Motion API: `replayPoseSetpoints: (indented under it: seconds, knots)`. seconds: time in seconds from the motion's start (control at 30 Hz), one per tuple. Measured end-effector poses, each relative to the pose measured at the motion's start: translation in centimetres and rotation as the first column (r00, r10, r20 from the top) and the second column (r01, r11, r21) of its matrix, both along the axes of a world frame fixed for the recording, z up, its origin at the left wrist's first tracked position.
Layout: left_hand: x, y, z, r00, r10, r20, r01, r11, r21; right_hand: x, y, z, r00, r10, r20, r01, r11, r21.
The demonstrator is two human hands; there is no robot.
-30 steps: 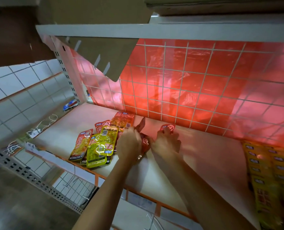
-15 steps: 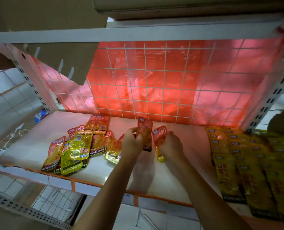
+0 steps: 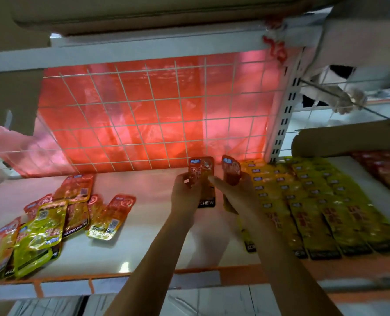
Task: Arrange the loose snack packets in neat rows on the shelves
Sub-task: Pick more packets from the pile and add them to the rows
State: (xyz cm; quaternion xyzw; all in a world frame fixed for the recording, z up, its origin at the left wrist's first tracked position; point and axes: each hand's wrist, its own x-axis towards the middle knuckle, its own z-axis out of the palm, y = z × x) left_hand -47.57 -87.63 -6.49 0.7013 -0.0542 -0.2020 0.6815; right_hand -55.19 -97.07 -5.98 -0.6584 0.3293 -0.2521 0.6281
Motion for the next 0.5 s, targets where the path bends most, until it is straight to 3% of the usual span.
replayPoseSetpoints:
  seconds: [0.1,0.3,0.5]
  knots:
    - [-2.4,-2.9,0.4,0.999,-0.053,0.009,0.053,0.998,-0.023,-2.2,-2.2,0.1,0.998,-0.056,0.022,0.056,0.998,-0.005]
    - [-7.1,-10.1,1.1,0.992,-0.118,0.052,0.115,0.992,0.053,-7.1,-8.9,0.6,0.997,-0.061,0.055,0.051,0.984,0.174]
    - [-11.7,-17.0,1.3,0.978,-0.145,0.153,0.128,0.985,0.12,-12.9,-15.4,1.6,0.981,-0.164,0.103,0.153,0.983,0.107]
